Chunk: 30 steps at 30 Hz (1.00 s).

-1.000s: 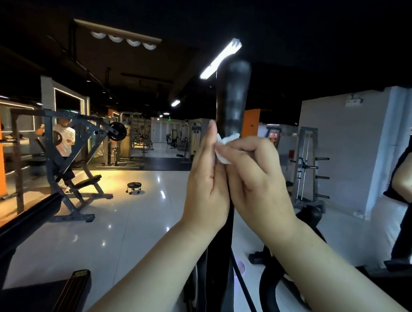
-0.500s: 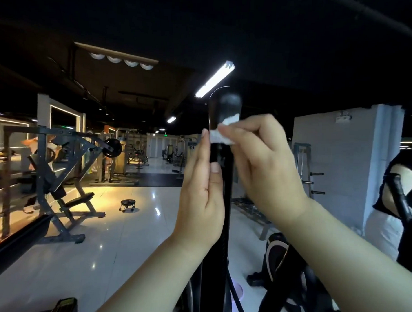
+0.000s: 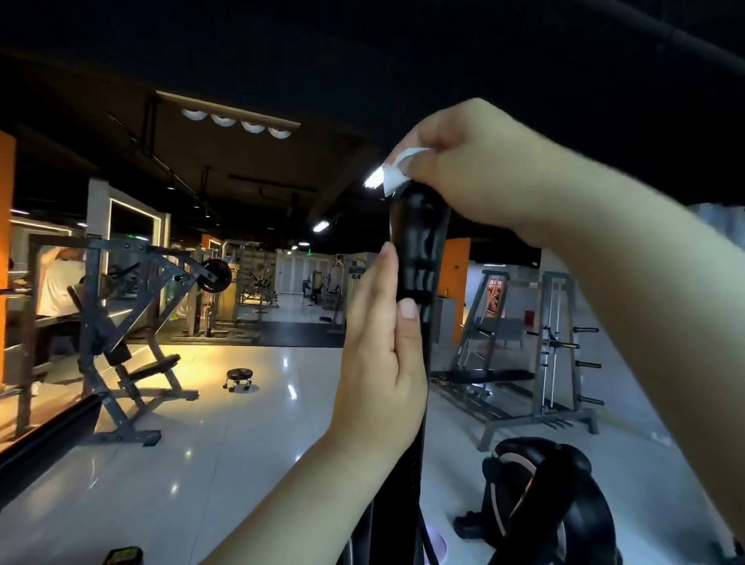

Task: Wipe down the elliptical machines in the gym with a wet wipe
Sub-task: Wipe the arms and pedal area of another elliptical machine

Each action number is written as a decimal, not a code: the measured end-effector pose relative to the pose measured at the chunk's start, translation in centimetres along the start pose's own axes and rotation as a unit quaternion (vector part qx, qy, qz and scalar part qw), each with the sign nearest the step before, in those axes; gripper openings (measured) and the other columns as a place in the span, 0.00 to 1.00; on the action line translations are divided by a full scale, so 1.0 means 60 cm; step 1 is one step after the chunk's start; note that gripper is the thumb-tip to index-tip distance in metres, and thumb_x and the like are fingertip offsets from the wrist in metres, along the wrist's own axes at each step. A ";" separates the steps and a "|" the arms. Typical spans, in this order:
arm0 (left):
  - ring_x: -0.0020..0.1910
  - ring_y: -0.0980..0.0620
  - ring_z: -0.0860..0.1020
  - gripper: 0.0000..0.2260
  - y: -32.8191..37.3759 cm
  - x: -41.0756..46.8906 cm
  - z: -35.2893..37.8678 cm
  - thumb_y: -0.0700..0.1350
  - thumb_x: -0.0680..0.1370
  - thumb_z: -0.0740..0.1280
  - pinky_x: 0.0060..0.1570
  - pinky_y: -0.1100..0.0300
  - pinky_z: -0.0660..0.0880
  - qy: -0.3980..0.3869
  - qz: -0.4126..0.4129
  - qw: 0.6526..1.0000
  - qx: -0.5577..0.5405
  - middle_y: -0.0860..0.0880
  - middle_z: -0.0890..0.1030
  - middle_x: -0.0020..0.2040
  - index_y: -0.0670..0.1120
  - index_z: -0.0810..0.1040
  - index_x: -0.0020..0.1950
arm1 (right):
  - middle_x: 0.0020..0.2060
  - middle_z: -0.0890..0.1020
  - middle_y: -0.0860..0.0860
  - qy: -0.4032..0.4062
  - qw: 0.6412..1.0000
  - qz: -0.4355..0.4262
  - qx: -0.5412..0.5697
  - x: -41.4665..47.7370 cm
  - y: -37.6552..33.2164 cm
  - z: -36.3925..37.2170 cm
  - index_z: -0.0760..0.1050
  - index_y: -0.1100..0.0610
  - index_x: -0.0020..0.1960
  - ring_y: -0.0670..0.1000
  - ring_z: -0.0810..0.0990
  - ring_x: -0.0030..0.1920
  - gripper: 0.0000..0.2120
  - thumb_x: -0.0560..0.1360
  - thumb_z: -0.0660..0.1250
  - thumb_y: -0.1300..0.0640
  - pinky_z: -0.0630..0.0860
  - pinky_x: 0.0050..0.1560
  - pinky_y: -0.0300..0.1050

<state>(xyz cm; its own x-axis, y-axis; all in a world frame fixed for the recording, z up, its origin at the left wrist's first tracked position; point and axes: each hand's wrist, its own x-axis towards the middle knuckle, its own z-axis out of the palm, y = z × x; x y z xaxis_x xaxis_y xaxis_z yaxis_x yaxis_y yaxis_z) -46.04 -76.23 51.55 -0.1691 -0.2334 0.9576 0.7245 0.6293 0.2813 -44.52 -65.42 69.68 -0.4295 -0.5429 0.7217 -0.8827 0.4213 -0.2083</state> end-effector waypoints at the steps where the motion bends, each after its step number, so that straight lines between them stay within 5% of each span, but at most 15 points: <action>1: 0.76 0.72 0.55 0.21 -0.001 0.000 0.000 0.44 0.86 0.55 0.71 0.77 0.53 0.002 0.002 1.000 -0.003 0.63 0.58 0.76 0.57 0.54 0.78 | 0.54 0.82 0.47 0.013 0.999 -0.015 -0.027 -0.004 0.004 0.013 0.81 0.48 0.58 0.42 0.82 0.51 0.12 0.84 0.60 0.59 0.80 0.49 0.39; 3: 0.76 0.73 0.55 0.21 -0.001 -0.002 0.000 0.44 0.86 0.54 0.71 0.77 0.53 0.000 -0.002 1.000 -0.009 0.64 0.58 0.76 0.59 0.55 0.77 | 0.56 0.80 0.51 0.116 0.985 -0.113 -0.052 -0.027 0.015 0.049 0.80 0.55 0.62 0.37 0.79 0.48 0.15 0.83 0.58 0.64 0.77 0.48 0.36; 6: 0.75 0.73 0.55 0.20 -0.001 -0.005 0.000 0.45 0.87 0.54 0.70 0.77 0.54 0.000 -0.014 1.000 -0.016 0.64 0.59 0.76 0.60 0.56 0.77 | 0.60 0.81 0.59 0.236 0.936 -0.253 -0.073 -0.054 0.062 0.103 0.79 0.66 0.62 0.54 0.79 0.63 0.15 0.78 0.60 0.70 0.71 0.70 0.51; 10: 0.77 0.66 0.60 0.21 0.001 -0.006 0.002 0.41 0.86 0.56 0.74 0.69 0.59 0.011 -0.034 0.998 -0.052 0.59 0.64 0.78 0.52 0.60 0.79 | 0.64 0.79 0.62 0.282 0.927 -0.240 -0.058 -0.071 0.070 0.154 0.78 0.69 0.64 0.60 0.72 0.72 0.16 0.80 0.58 0.67 0.59 0.79 0.59; 15: 0.77 0.52 0.67 0.20 -0.009 -0.016 -0.010 0.35 0.87 0.55 0.77 0.46 0.64 -0.030 -0.026 0.995 -0.094 0.49 0.70 0.77 0.42 0.63 0.80 | 0.65 0.79 0.61 0.216 0.939 -0.266 -0.036 -0.138 0.104 0.204 0.78 0.69 0.64 0.57 0.70 0.74 0.16 0.82 0.57 0.64 0.60 0.79 0.56; 18: 0.78 0.53 0.66 0.20 -0.018 -0.034 -0.019 0.38 0.87 0.54 0.77 0.47 0.63 -0.034 -0.038 0.994 -0.095 0.51 0.70 0.77 0.44 0.64 0.80 | 0.64 0.80 0.60 0.183 0.937 -0.295 -0.040 -0.161 0.126 0.191 0.78 0.69 0.64 0.56 0.71 0.74 0.14 0.82 0.59 0.67 0.64 0.77 0.57; 22: 0.79 0.59 0.61 0.22 -0.017 -0.048 -0.016 0.42 0.86 0.56 0.77 0.62 0.59 -0.030 -0.055 0.994 -0.085 0.56 0.64 0.80 0.47 0.61 0.80 | 0.69 0.76 0.60 0.181 0.939 -0.283 -0.075 -0.136 0.116 0.165 0.75 0.67 0.69 0.58 0.68 0.76 0.17 0.84 0.56 0.62 0.60 0.78 0.58; 30: 0.76 0.52 0.69 0.20 -0.036 -0.093 -0.030 0.38 0.85 0.57 0.76 0.49 0.66 -0.043 -0.110 0.983 -0.137 0.50 0.73 0.75 0.43 0.66 0.78 | 0.71 0.74 0.58 0.169 0.952 -0.253 -0.025 -0.226 0.147 0.263 0.74 0.67 0.70 0.56 0.67 0.77 0.16 0.84 0.59 0.64 0.64 0.76 0.60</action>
<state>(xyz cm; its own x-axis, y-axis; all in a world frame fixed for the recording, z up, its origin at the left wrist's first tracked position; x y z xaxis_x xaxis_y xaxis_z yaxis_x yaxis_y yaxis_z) -45.44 -77.64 45.47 -0.3892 -0.2716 0.8802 0.8152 0.3435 0.4664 -49.47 -65.80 47.65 0.1408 -0.4249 0.8942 -0.9465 0.2071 0.2474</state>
